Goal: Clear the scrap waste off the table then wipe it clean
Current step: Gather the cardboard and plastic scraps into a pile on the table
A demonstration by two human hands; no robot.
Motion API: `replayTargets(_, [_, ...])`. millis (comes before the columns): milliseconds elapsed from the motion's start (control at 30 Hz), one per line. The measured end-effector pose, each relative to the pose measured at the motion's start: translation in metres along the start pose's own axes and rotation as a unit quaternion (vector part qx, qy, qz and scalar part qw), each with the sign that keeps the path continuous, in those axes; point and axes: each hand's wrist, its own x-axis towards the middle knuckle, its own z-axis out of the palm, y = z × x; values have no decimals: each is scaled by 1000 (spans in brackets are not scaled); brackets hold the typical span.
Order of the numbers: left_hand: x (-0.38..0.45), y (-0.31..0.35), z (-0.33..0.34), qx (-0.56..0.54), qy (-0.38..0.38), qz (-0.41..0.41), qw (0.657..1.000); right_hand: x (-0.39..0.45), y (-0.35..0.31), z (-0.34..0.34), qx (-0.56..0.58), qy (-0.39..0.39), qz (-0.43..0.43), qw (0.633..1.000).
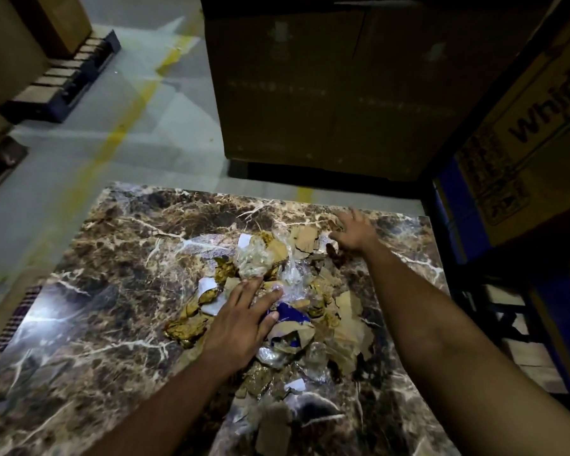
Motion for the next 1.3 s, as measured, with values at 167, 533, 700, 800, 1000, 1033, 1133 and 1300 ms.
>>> replayTargets(167, [1, 0, -1, 3, -6, -11, 1000, -2, -13, 17, 82, -2, -44, 996])
replayTargets(533, [1, 1, -4, -15, -19, -19, 1000, -52, -81, 47, 220, -72, -149, 961])
replayTargets(700, [0, 2, -4, -10, -20, -19, 1000, -76, -98, 48, 259, -98, -141, 951])
replayTargets(800, [-1, 4, -4, 1, -19, -24, 1000, -86, -105, 59, 184, -93, -174, 963])
replayTargets(1000, [-6, 5, -6, -6, -21, -34, 999, -95, -106, 54, 165, -97, -174, 966])
replayTargets(1033, [-6, 4, -6, -14, -17, -34, 999, -97, -105, 50, 175, -92, -174, 965])
replayTargets(1133, [-6, 5, -10, -34, -6, -31, 999, -99, -98, 37, 193, -56, -176, 964])
replayTargets(1300, [-7, 7, -19, -51, 13, -23, 998, -104, -87, 26, 255, -36, -173, 951])
